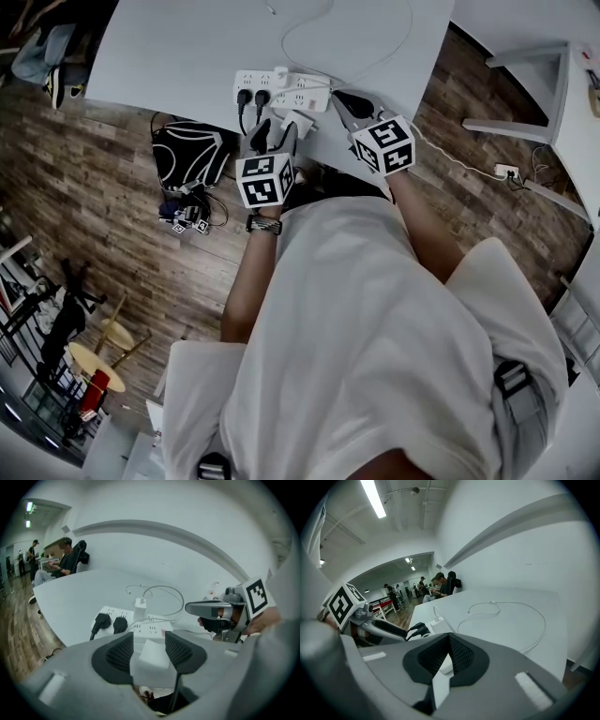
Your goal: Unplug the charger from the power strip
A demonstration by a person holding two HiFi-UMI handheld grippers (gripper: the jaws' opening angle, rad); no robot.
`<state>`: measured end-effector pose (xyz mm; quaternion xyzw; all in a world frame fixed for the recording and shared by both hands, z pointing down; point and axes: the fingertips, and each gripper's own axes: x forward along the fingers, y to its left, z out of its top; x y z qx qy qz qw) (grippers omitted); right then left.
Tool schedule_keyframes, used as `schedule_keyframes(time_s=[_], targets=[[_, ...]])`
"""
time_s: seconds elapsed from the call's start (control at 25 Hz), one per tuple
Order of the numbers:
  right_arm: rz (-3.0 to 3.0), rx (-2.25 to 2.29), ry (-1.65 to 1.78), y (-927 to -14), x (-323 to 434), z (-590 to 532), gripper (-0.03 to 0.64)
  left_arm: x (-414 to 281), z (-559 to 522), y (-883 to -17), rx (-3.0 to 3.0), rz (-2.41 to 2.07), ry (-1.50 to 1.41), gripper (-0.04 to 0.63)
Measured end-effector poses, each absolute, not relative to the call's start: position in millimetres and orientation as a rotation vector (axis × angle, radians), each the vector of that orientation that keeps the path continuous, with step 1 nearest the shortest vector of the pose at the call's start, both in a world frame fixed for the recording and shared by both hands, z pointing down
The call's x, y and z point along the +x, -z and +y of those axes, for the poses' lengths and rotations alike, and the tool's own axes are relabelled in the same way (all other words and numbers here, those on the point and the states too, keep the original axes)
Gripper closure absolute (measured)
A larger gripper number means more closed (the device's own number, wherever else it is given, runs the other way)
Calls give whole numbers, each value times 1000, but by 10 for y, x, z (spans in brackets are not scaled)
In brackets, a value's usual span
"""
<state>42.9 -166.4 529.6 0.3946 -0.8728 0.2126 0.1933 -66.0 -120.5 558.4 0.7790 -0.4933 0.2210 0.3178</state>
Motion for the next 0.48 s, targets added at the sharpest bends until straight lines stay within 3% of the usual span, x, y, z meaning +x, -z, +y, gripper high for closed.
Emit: schedule_keyframes(time_s=[0.24,0.48], targets=[[-2496,1238,-473,-4652,460,-1745,615,-640,-1451,-4960,2266,-1304,-566,482],[-2552,1298,-303,-3970,457,-1892,615,-608,-1717,-4298,2440,-1313,-478,548]])
